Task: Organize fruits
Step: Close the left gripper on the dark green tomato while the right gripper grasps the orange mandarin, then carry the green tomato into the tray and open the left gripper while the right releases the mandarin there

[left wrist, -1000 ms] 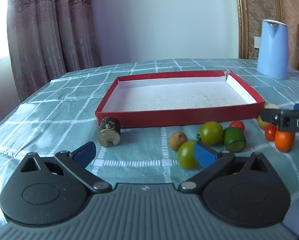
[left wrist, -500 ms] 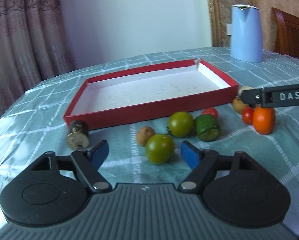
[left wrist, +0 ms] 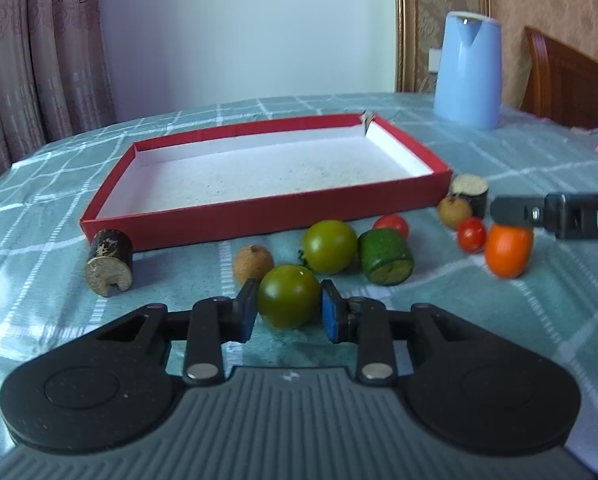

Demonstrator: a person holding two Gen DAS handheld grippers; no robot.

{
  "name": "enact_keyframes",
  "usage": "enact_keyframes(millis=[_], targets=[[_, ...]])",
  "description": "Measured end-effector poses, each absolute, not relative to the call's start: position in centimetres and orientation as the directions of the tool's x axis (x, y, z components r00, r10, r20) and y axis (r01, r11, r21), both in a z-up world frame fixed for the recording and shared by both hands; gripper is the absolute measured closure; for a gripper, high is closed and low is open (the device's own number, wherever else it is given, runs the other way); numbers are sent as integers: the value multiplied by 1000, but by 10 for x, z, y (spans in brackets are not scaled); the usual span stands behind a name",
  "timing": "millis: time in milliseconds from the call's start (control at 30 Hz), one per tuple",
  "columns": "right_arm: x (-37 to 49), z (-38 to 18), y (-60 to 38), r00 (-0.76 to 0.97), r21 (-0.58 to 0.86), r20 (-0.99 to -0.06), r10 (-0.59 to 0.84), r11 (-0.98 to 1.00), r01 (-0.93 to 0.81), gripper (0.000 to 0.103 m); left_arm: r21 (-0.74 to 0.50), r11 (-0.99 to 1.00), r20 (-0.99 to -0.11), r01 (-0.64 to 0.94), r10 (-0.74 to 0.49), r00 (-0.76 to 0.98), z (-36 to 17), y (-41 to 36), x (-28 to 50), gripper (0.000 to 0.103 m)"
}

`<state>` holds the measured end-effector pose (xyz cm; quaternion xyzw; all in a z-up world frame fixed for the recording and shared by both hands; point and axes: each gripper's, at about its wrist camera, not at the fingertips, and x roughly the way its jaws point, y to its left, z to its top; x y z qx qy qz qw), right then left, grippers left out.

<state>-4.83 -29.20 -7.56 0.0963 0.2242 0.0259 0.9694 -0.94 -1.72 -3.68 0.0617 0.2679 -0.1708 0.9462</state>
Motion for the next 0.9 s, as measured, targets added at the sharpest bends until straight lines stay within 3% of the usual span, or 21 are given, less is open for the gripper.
enact_keyframes(millis=[133, 200, 267, 367, 467, 533, 600, 700, 900], targets=[[-65, -75, -286, 907, 163, -402, 130, 984, -69, 5, -21, 932, -464, 362, -330, 822, -33, -7, -18, 74], [-74, -74, -281, 910, 140, -387, 146, 985, -99, 17, -23, 933, -465, 359, -328, 823, -31, -7, -18, 73], [-80, -72, -274, 910, 113, -382, 163, 985, -129, 19, -23, 934, -481, 355, -322, 815, -32, -8, -15, 73], [-81, -72, -263, 892, 70, -413, 184, 983, -170, 25, -25, 933, -485, 358, -324, 812, -33, -8, -14, 73], [-72, -77, -254, 866, 50, -462, 193, 980, -192, 40, -19, 934, -484, 357, -321, 814, -33, -9, -15, 73], [-64, -80, -251, 846, 61, -494, 199, 979, -194, 43, -18, 933, -486, 360, -323, 812, -34, -9, -15, 73], [-54, -83, -253, 823, 92, -529, 207, 978, -186, 51, -14, 933, -487, 359, -320, 813, -34, -9, -15, 73], [-49, -85, -256, 820, 128, -527, 224, 974, -184, 59, -10, 932, -485, 363, -322, 813, -34, -10, -16, 73], [-51, -85, -263, 825, 172, -510, 243, 969, -179, 60, -4, 934, -470, 358, -317, 824, -33, -10, -18, 73]])
